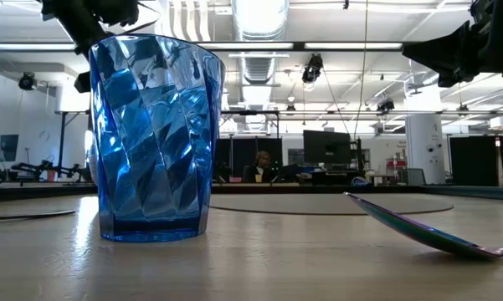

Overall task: Pick & Place Utensil
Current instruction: Put the purple bowl on the placemat

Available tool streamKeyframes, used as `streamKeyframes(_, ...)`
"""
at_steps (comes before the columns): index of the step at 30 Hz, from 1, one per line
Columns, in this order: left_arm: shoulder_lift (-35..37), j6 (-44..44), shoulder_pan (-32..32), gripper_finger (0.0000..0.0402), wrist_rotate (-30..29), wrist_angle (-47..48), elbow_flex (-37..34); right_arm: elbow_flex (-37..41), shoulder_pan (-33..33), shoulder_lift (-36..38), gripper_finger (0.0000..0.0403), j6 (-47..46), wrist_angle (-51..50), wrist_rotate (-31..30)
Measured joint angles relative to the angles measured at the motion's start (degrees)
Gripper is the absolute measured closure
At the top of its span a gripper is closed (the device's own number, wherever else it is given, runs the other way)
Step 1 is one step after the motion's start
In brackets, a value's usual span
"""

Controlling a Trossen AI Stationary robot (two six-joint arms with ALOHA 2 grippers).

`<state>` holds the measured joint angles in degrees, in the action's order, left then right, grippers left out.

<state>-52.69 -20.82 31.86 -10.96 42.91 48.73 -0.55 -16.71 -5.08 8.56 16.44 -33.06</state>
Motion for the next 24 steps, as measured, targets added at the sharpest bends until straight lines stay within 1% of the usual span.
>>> streamKeyframes(4, -2.4, 2.7, 2.5, 0.0234, 4.7, 3.8, 2.1, 0.0, 0.0, 0.0, 0.0394, 0.0, 0.0, 0.0)
streamKeyframes(6, -4.0, 3.2, 3.8, 0.0234, 5.5, 6.5, 3.3, 0.0, 0.0, 0.0, 0.0394, 0.0, 0.0, 0.0)
streamKeyframes(13, -10.2, 4.9, 6.1, 0.0234, 5.6, 12.3, 7.8, 0.0, 0.0, 0.0, 0.0394, 0.0, 0.0, 0.0)
streamKeyframes(19, -15.4, 7.5, 6.7, 0.0234, 6.2, 13.7, 10.0, 0.0, 0.0, 0.0, 0.0394, 0.0, 0.0, 0.0)
streamKeyframes(24, -19.2, 9.0, 8.0, 0.0234, 7.3, 14.0, 10.2, 0.0, 0.0, 0.0, 0.0394, 0.0, 0.0, 0.0)
